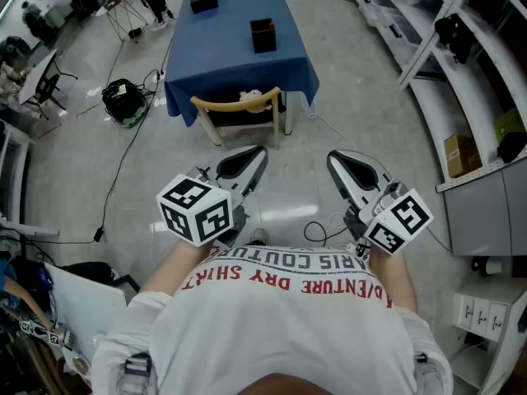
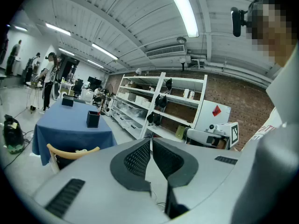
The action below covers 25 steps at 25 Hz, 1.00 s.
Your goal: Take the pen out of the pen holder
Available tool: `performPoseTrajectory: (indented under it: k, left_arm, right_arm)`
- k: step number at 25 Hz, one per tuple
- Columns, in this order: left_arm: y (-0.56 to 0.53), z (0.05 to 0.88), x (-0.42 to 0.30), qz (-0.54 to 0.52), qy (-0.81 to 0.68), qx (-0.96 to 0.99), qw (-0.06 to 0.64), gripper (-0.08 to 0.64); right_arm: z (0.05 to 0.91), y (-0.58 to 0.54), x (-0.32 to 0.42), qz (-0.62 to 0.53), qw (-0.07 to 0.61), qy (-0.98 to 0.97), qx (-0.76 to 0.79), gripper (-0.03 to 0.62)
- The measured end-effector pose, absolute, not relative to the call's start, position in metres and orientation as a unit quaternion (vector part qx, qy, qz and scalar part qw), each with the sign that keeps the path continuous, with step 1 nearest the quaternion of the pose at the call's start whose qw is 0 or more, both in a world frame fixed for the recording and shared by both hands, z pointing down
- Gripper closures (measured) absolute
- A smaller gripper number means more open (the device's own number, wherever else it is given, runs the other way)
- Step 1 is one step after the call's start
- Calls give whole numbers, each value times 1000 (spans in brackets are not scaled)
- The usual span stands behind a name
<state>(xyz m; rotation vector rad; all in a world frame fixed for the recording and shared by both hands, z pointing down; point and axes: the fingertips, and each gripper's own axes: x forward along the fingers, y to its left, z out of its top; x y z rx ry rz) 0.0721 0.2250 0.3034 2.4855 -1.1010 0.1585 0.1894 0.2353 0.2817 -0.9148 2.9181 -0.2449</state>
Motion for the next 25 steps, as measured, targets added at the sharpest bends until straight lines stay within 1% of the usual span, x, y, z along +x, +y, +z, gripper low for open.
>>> performPoseTrajectory:
  k: [5, 11, 12, 14, 15, 18, 21, 25]
  left_arm:
    - [241, 299, 72, 46, -399, 894, 201, 522]
    - [254, 292, 73, 34, -405, 894, 188, 522]
    - [256, 291, 72, 33, -407, 894, 185, 522]
    - [258, 291, 70, 33, -411, 892, 182, 522]
    - [259, 291, 69, 34, -413, 892, 182, 522]
    - [260, 291, 65, 34, -416, 891, 179, 522]
    - [255, 293, 62, 32, -417, 890, 182, 522]
    - [240, 295, 59, 32, -415, 890, 185, 522]
  right_arm:
    - [282, 246, 194, -82, 22, 948, -306, 568]
    - [275, 254, 198, -80, 33, 947, -310, 562]
    - [274, 256, 198, -78, 36, 947, -309, 549]
    - [273, 257, 197, -76, 41, 948, -305, 445]
    - [272, 258, 196, -75, 44, 949, -304, 424]
    - [271, 256, 194, -77, 57, 949, -300, 392]
    - [271, 250, 192, -75, 61, 948, -302, 325]
    - [272, 232, 189, -72, 55, 945, -313, 297]
